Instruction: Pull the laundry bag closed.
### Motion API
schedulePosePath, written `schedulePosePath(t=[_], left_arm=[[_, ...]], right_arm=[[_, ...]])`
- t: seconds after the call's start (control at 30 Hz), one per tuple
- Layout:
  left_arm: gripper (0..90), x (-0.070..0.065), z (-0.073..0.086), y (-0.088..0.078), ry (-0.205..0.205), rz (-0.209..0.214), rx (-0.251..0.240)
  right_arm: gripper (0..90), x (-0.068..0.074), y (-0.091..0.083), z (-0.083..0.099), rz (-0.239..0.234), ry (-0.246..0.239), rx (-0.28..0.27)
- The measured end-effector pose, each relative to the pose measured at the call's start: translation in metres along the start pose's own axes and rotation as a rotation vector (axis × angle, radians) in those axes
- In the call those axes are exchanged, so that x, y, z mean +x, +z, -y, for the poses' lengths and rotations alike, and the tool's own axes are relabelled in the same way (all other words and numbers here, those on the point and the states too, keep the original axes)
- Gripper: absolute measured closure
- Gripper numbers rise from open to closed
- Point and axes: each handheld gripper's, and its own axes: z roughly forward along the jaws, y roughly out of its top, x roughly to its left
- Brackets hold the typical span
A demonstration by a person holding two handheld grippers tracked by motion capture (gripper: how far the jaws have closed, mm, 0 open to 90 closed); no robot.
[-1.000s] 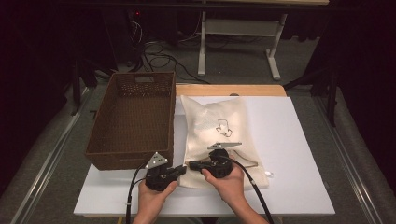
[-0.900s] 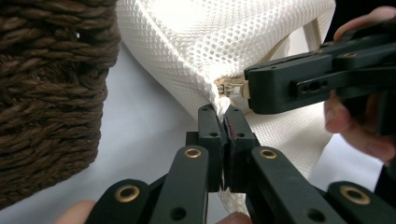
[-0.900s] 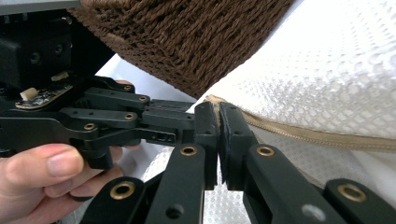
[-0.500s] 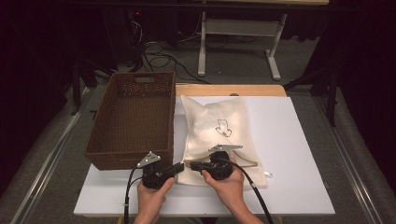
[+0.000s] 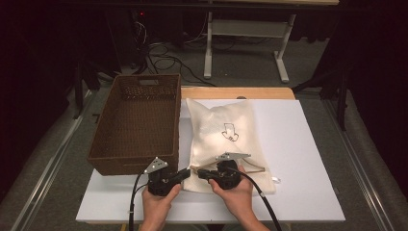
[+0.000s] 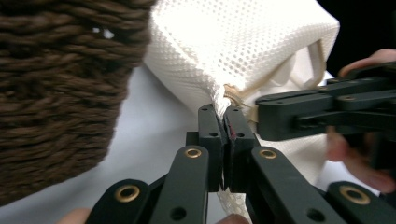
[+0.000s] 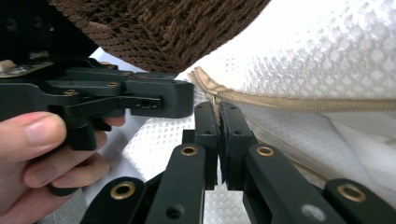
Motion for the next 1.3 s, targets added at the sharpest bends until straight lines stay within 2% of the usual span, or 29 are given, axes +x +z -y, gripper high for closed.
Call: schedulePosePath(t=[0.07, 0.1, 0.2, 0.23, 0.37, 0.47, 0.6, 0.7, 0.8, 0.87, 0.93, 1.07, 1.13, 1.2, 1.23, 1.3], left_arm=[[87.9, -0.005, 0.000, -0.001, 0.027, -0.017, -0.013], [87.9, -0.006, -0.001, -0.001, 0.032, -0.026, -0.012], [87.9, -0.004, -0.002, -0.001, 0.011, -0.064, 0.004], [87.9, -0.002, -0.002, -0.001, 0.005, -0.066, 0.006], [87.9, -0.006, -0.001, -0.001, 0.028, -0.064, 0.006], [87.9, -0.010, -0.001, -0.001, 0.043, -0.073, 0.010], [87.9, -0.010, -0.001, -0.001, 0.041, -0.082, 0.015], [87.9, -0.006, -0.001, -0.001, 0.030, -0.075, 0.019], [87.9, -0.009, -0.001, -0.001, 0.040, -0.068, 0.007], [88.0, -0.011, -0.001, -0.001, 0.046, -0.067, -0.003], [88.0, -0.010, -0.001, -0.001, 0.045, -0.068, 0.003], [88.0, -0.002, -0.001, -0.003, 0.010, -0.078, -0.006], [88.0, 0.000, -0.002, -0.007, -0.002, -0.077, -0.020], [87.9, -0.001, -0.003, -0.008, 0.007, -0.065, -0.028], [87.9, -0.001, -0.002, -0.008, 0.010, -0.051, -0.029], [87.9, -0.003, -0.001, -0.006, 0.024, -0.056, -0.025]], right_arm=[[88.3, -0.005, 0.000, -0.002, -0.015, 0.033, 0.000], [88.3, -0.006, 0.000, -0.003, -0.019, 0.032, -0.003], [88.3, -0.005, 0.000, -0.003, -0.008, 0.008, 0.004], [88.3, -0.003, -0.001, -0.002, -0.004, 0.004, 0.009], [88.3, -0.001, -0.002, 0.001, 0.021, -0.026, 0.007], [88.3, -0.006, -0.002, 0.000, 0.013, -0.011, 0.007], [88.3, -0.007, -0.002, 0.000, 0.011, -0.033, 0.013], [88.3, -0.003, -0.004, 0.003, 0.013, -0.035, 0.012], [88.3, 0.001, -0.005, 0.007, 0.030, -0.039, 0.009], [88.4, -0.007, -0.005, 0.007, 0.038, -0.014, 0.005], [88.3, -0.013, -0.005, 0.006, 0.026, 0.009, 0.007], [88.3, -0.007, -0.006, 0.009, 0.045, -0.027, 0.014], [88.3, -0.006, -0.009, 0.011, 0.072, -0.041, 0.013], [88.3, -0.013, -0.014, 0.014, 0.088, -0.027, 0.003], [88.3, -0.016, -0.017, 0.015, 0.079, -0.014, -0.005], [88.3, -0.019, -0.021, 0.016, 0.071, -0.025, -0.012]])
